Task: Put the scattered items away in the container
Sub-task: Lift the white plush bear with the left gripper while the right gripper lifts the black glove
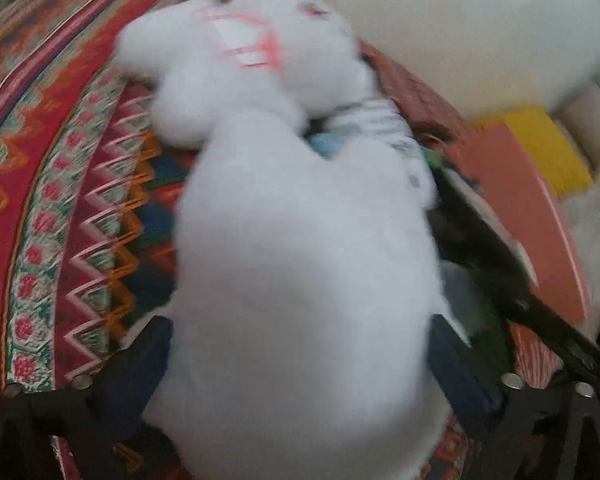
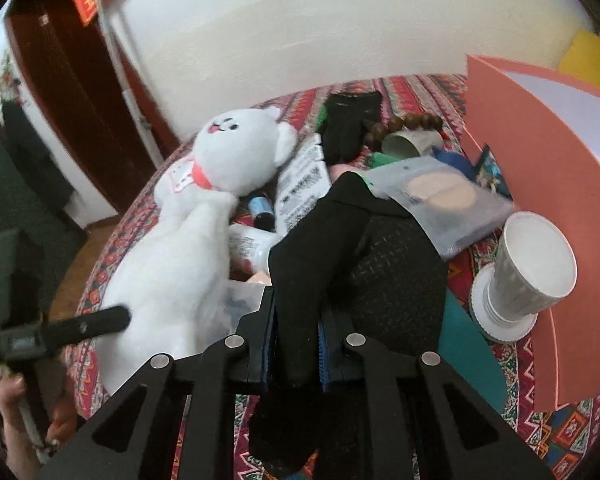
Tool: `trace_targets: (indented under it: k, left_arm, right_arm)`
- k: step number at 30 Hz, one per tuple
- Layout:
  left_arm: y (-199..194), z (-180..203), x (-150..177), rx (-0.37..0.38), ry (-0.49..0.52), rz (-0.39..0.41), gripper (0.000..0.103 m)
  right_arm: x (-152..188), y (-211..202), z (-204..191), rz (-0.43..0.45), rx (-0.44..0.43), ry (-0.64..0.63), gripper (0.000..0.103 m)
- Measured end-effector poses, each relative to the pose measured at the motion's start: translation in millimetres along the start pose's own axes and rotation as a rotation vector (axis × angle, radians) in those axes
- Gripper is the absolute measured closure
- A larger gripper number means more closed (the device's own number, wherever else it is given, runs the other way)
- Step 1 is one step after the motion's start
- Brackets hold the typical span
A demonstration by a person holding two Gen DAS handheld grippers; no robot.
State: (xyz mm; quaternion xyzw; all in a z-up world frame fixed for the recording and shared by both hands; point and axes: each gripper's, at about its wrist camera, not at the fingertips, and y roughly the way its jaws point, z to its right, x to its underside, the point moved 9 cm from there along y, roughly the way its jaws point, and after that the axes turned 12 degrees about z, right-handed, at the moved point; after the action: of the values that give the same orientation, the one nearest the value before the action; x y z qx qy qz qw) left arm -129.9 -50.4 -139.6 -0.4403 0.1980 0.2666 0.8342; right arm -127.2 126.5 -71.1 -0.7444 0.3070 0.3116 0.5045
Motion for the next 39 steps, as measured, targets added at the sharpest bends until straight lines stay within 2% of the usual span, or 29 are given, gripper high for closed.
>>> trace_targets:
  k: [3, 7, 10, 13, 14, 18, 23, 26, 32, 39]
  left_arm:
    - [4, 4, -1, -0.005, 0.028, -0.011, 0.000]
    - [16, 19, 3, -0.054, 0.145, 0.071, 0.000]
    - [23, 25, 2, -0.051, 0.155, 0.068, 0.002]
    - [15, 23, -7, -0.018, 0.088, 0.090, 0.024]
    - [8, 23, -10, -0.014, 0.076, 0.108, 0.027]
    - [-31, 22, -14, 0.006, 0.052, 0.180, 0.027]
    - [-83, 35, -34, 0.071, 0.072, 0.334, 0.027]
    - [-108, 36, -41, 0.100, 0.070, 0.393, 0.027]
    - [-132, 37, -49, 0.125, 0.069, 0.435, 0.027]
    - [-155, 60, -50, 0.158, 0.104, 0.470, 0.027]
  right_arm:
    - [2, -2, -8, 0.007, -0.007, -0.034, 0.085]
    - [7, 3, -13, -0.009, -0.013, -0.043, 0.085]
    - [7, 1, -14, -0.004, -0.019, -0.047, 0.085]
    - [6, -1, -15, 0.000, -0.039, -0.032, 0.086]
    - [6, -1, -15, 0.003, -0.047, -0.027, 0.086]
    - [-2, -11, -24, 0.058, -0.074, -0.052, 0.089]
    - [-13, -32, -46, 0.161, -0.118, -0.109, 0.092]
    - [-17, -43, -61, 0.209, -0.125, -0.149, 0.093]
    - [-28, -73, -96, 0.307, -0.137, -0.239, 0.093]
    - [-56, -117, -111, 0.410, -0.149, -0.261, 0.093]
